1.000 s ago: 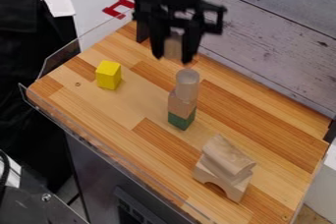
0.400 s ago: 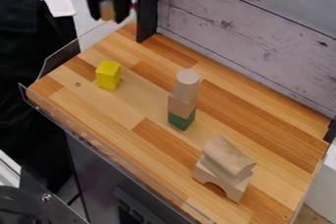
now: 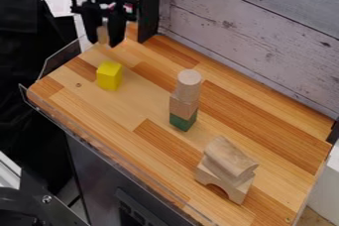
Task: Pick up the plus and put down on the upper of yellow cube
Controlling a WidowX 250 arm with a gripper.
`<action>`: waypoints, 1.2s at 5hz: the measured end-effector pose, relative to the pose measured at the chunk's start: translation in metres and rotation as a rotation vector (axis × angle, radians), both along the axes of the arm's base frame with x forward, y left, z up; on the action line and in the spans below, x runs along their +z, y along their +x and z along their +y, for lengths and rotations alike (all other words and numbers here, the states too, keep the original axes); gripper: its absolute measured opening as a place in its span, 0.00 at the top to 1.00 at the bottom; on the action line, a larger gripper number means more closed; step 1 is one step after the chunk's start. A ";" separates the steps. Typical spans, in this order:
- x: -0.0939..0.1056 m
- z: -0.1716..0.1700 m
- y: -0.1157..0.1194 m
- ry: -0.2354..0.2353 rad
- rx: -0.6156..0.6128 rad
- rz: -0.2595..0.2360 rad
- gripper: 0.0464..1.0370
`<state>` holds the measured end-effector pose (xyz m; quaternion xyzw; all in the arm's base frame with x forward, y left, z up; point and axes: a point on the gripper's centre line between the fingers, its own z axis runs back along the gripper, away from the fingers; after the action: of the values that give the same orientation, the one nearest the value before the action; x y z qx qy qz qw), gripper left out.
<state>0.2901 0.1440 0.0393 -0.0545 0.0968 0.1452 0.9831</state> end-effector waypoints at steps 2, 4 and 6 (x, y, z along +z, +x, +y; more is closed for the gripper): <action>-0.028 -0.012 0.010 0.021 -0.022 0.020 0.58; -0.041 -0.011 0.013 0.027 0.021 0.040 0.58; -0.045 -0.008 0.019 0.022 0.072 0.008 0.58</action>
<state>0.3089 0.1359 -0.0062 -0.0464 0.0969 0.1816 0.9775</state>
